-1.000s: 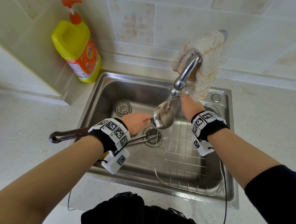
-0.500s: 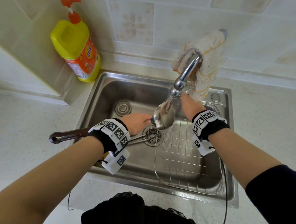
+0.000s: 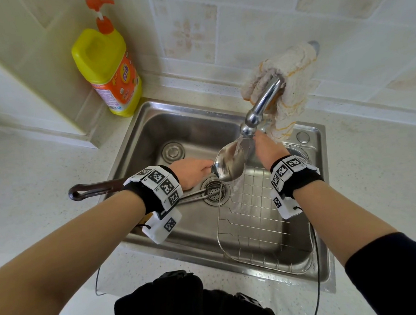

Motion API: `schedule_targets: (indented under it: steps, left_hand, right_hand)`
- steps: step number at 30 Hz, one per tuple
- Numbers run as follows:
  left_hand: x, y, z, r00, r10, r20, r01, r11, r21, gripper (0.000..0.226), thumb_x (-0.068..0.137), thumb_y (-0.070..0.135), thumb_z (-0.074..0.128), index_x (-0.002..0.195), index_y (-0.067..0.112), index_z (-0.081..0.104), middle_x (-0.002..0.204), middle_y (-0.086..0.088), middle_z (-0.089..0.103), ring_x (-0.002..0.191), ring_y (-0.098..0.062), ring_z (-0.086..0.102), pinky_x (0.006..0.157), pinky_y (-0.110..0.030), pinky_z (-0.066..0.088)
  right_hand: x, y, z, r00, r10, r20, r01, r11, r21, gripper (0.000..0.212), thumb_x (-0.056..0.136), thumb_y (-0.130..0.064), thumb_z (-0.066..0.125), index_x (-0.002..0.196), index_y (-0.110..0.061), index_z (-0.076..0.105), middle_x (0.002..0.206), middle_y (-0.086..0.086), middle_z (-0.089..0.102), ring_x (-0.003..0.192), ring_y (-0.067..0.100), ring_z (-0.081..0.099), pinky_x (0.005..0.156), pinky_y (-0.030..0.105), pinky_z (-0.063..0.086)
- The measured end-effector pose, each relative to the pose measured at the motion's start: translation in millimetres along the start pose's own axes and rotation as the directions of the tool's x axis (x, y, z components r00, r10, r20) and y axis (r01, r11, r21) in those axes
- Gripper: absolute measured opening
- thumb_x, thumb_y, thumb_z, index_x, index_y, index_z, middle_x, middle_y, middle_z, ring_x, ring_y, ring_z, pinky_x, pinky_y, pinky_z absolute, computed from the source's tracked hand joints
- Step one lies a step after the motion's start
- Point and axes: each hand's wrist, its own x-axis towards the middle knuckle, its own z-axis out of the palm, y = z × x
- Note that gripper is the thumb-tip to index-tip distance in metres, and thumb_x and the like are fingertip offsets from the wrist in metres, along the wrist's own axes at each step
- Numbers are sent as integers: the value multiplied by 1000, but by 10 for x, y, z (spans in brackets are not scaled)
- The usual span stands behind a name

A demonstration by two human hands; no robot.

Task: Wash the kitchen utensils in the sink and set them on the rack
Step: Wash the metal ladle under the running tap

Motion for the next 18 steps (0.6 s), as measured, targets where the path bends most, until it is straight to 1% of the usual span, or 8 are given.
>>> schedule_targets:
  steps: [3,4,7,10,14,16,17,18]
  left_hand:
    - [-17,-109,-6,1000,11,21,-11,1000,-1,29,101,22,29,117,12,52,111,-5,61,105,-22,56,88,-30,40]
    - [-29,-122,5,1000,14,25,-15,1000,4,30,101,22,29,117,12,52,111,-5,61,105,-22,57,89,-30,40]
    - [-54,-158,11,999,28,44,-28,1000,13,30,101,22,28,117,12,52,111,-6,62,105,-22,57,88,-29,41]
    - [-55,-142,-15,998,31,47,-32,999,13,32,101,23,28,121,13,51,115,-6,61,107,-22,56,90,-30,41]
    - [-101,-163,-1,999,26,45,-27,1000,13,29,101,22,28,116,12,52,111,-6,62,104,-21,57,86,-28,40]
    - [-119,-157,40,999,14,43,-15,1000,11,28,101,22,29,114,12,52,108,-6,62,102,-21,57,83,-26,38]
    - [-120,-152,55,999,7,34,-7,1000,12,28,101,21,29,112,12,52,107,-6,62,101,-22,57,81,-26,37]
    - [-119,-142,73,1000,-1,23,1,1000,12,27,101,21,29,112,12,52,107,-6,62,101,-22,56,80,-25,37]
  right_hand:
    - [-26,-58,70,1000,3,16,-3,1000,-8,32,97,-2,37,128,-1,43,107,18,59,92,29,60,84,37,50]
    - [-59,-65,74,999,2,44,3,996,-93,31,97,-4,36,128,-1,43,108,18,59,93,30,60,84,36,50]
    - [-108,-65,104,996,29,83,-17,989,-144,38,98,-23,28,127,-5,44,116,15,57,101,32,58,85,37,46]
    - [-130,-95,63,998,-3,69,15,983,-184,31,99,-9,34,127,-4,45,110,17,58,97,33,60,85,40,50]
    - [-165,-134,91,998,-20,63,30,985,-172,32,99,-10,34,129,-5,43,111,18,58,98,33,60,85,41,50]
    - [-219,-114,117,997,12,78,0,988,-152,37,100,-23,33,132,-8,43,118,15,58,105,32,58,89,39,46]
    - [-220,-95,147,998,40,53,-34,993,-114,40,99,-31,32,132,-10,44,121,13,58,108,31,57,90,39,45]
    - [-237,-90,161,999,52,16,-50,993,-110,39,99,-31,33,131,-12,44,120,12,58,107,31,57,88,39,45]
